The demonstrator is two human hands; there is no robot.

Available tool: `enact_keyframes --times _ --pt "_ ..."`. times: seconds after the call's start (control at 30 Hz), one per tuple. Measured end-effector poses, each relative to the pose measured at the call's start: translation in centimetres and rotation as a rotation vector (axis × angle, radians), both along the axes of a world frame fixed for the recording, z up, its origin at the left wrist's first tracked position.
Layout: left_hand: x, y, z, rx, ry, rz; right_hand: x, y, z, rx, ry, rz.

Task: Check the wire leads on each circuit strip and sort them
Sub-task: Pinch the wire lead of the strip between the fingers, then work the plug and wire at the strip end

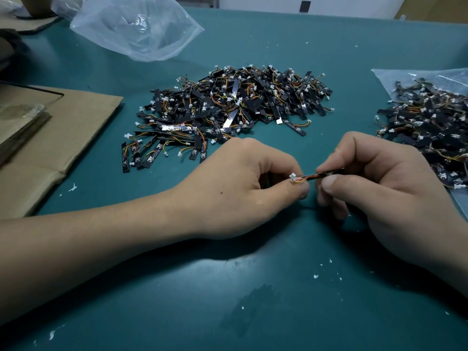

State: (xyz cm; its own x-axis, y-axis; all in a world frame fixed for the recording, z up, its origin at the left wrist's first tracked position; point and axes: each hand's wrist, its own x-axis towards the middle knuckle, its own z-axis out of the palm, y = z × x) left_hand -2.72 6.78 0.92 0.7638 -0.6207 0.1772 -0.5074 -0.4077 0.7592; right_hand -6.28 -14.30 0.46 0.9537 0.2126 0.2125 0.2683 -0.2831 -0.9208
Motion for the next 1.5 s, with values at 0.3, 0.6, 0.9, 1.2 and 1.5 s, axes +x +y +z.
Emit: enact_keyframes --times 0.3,0.6,0.9,1.2,1.5 --pt "-0.06 0.02 0.03 -0.04 0.025 -0.003 0.17 -0.24 -0.16 0.024 0.004 0.032" --pt "0.01 0.05 -0.03 -0.038 0.001 -0.005 0.25 -0.28 -0.3 0.097 0.013 0.057" --pt "-0.01 0.03 -0.02 -0.051 0.017 0.007 0.21 -0.41 -0.22 0.054 -0.016 0.071" --pt "0.09 0.04 -0.02 -0.097 0.058 0.022 0.08 -0.07 -0.32 0.033 -0.038 0.023" --pt "0.02 -0.01 0.22 -0.1 0.071 0.021 -0.05 -0.06 -0.24 0.004 -0.031 0.03"
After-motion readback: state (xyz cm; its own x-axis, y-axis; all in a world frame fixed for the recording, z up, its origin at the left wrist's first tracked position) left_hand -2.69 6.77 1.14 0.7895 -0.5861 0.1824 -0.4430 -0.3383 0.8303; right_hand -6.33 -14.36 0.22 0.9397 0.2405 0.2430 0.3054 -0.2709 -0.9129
